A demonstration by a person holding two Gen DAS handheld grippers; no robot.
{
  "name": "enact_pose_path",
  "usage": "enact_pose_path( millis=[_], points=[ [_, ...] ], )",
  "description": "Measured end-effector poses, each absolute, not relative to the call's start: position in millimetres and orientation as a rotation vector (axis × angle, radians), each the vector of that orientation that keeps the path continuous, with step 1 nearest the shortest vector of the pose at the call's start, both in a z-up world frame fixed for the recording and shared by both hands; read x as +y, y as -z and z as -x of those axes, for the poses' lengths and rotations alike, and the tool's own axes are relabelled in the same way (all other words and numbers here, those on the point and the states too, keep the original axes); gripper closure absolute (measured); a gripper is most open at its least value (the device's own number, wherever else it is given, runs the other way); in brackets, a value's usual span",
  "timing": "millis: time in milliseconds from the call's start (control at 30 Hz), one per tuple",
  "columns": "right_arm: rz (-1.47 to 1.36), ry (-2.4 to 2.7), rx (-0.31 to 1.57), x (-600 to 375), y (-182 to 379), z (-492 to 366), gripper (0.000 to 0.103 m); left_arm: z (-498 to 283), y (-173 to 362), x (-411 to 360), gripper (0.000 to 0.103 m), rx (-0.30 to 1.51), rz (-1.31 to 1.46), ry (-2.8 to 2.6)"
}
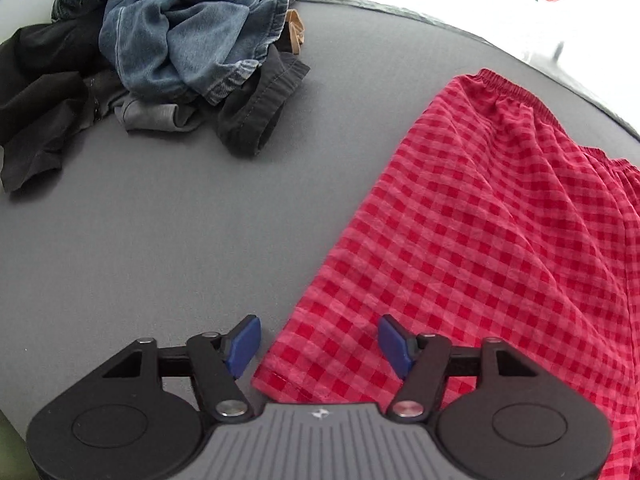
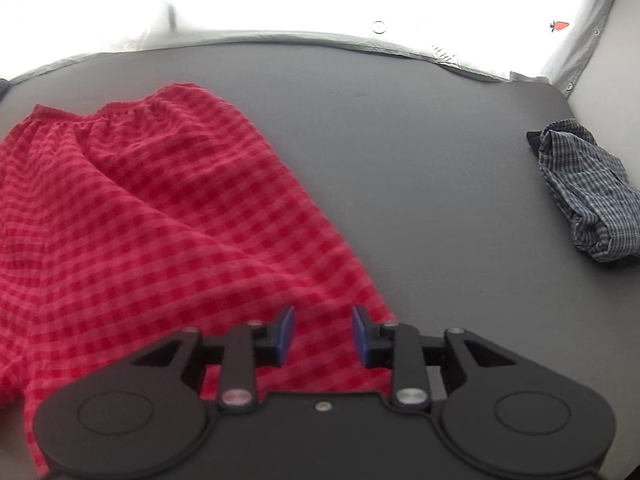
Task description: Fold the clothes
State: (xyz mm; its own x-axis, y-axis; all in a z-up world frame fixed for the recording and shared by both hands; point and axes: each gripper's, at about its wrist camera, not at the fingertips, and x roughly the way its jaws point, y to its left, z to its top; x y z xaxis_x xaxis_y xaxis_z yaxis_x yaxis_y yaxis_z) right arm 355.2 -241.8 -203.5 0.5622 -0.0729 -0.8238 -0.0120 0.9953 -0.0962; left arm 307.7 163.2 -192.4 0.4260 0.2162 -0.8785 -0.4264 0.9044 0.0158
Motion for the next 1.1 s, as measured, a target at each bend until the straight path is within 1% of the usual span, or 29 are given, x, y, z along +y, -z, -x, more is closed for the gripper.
enact_pose_path(
  millis=[33,67,267,333,367,433,500,533,567,600,633,700,800,900,967,1000,1033,1067,1100],
  points=[
    [0.090,0.023,0.975,-236.8,203.1,-353.8,0.072,-305.4,190.6,159.9,0.096,1.053,0.218,-0.408],
    [0.097,0.009,0.977,-229.6,203.0,-352.8,0.072,-302.9,188.4,156.6,0.103,1.052,0.215,-0.414],
    [0.145,-0.045,0.947,-206.6,191.3,-357.3,0.071,-269.7,183.3,156.5,0.102,1.065,0.203,-0.485],
    [0.136,-0.056,0.934,-204.8,187.7,-364.3,0.070,-261.2,183.2,163.4,0.100,1.076,0.227,-0.510],
    [0.132,-0.064,0.925,-205.1,186.0,-369.5,0.068,-259.1,180.5,165.7,0.097,1.074,0.235,-0.520],
    [0.126,-0.087,0.904,-205.6,182.6,-385.0,0.055,-260.1,172.5,168.5,0.095,1.058,0.246,-0.518],
    [0.130,-0.115,0.881,-200.9,178.3,-405.9,0.052,-267.1,161.4,170.0,0.077,1.025,0.253,-0.508],
    [0.137,-0.131,0.868,-196.9,176.0,-417.3,0.047,-273.2,156.1,170.1,0.072,1.002,0.255,-0.498],
    [0.146,-0.147,0.855,-192.7,173.8,-428.8,0.043,-282.0,151.0,170.0,0.064,0.978,0.257,-0.487],
    [0.159,-0.162,0.839,-187.9,172.0,-441.3,0.034,-293.3,147.8,170.4,0.059,0.959,0.257,-0.473],
    [0.174,-0.174,0.820,-182.4,170.7,-455.0,0.028,-308.1,146.4,169.5,0.058,0.947,0.254,-0.455],
    [0.199,-0.199,0.793,-172.3,169.7,-482.3,0.024,-340.9,145.7,164.5,0.052,0.927,0.241,-0.412],
    [0.200,-0.242,0.801,-158.3,176.2,-530.3,0.024,-393.6,149.1,155.2,0.049,0.905,0.197,-0.348],
    [0.156,-0.303,0.880,-149.7,193.2,-578.5,0.024,-457.9,162.9,142.6,0.048,0.902,0.138,-0.285],
    [0.146,-0.348,0.940,-145.4,205.1,-599.3,0.028,-493.4,176.8,139.6,0.046,0.931,0.153,-0.239],
    [0.153,-0.371,0.958,-143.8,210.7,-606.0,0.041,-510.6,186.2,138.3,0.046,0.956,0.162,-0.216],
    [0.157,-0.397,0.966,-143.1,214.9,-610.8,0.063,-524.2,194.6,135.8,0.048,0.977,0.155,-0.211],
    [0.155,-0.424,0.952,-144.2,215.0,-611.0,0.068,-531.5,199.8,131.4,0.063,0.977,0.132,-0.207],
    [0.152,-0.443,0.925,-146.2,213.3,-609.7,0.094,-536.1,203.4,126.1,0.084,0.964,0.102,-0.198]
  ],
)
